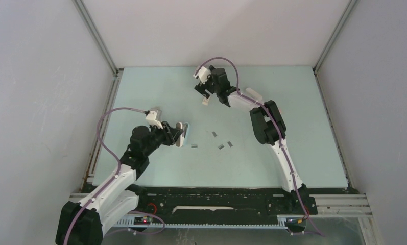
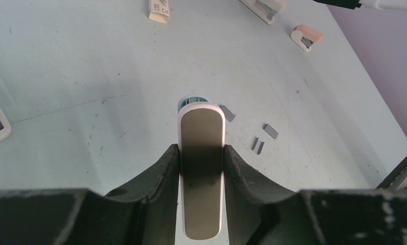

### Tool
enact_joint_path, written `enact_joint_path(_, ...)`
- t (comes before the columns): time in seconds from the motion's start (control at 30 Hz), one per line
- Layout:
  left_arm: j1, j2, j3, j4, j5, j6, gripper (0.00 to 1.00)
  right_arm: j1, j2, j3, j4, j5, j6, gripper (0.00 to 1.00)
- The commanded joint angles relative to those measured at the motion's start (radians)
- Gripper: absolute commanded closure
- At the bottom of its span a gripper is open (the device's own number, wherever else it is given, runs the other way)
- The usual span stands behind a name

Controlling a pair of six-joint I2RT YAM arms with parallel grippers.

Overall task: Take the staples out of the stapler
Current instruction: Place the stapler at the center of the board.

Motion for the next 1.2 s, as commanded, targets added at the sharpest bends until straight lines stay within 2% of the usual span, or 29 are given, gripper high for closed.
enact_joint_path(0.0, 0.008, -0.001, -0.015, 0.074, -0.001, 0.019, 1.00, -0.008, -0.014, 0.049, -0.013, -0.019, 0.027, 0.00)
enact_joint_path(0.53, 0.008, 0.002, -0.017, 0.081, 0.009, 0.019, 1.00, 0.004, 0.013, 0.048, -0.013, 0.006, -0.005, 0.00)
enact_joint_path(1.17, 0.007, 0.013, -0.023, 0.088, 0.015, 0.007, 1.00, -0.010, -0.025, 0.054, -0.072, -0.028, 0.038, 0.00)
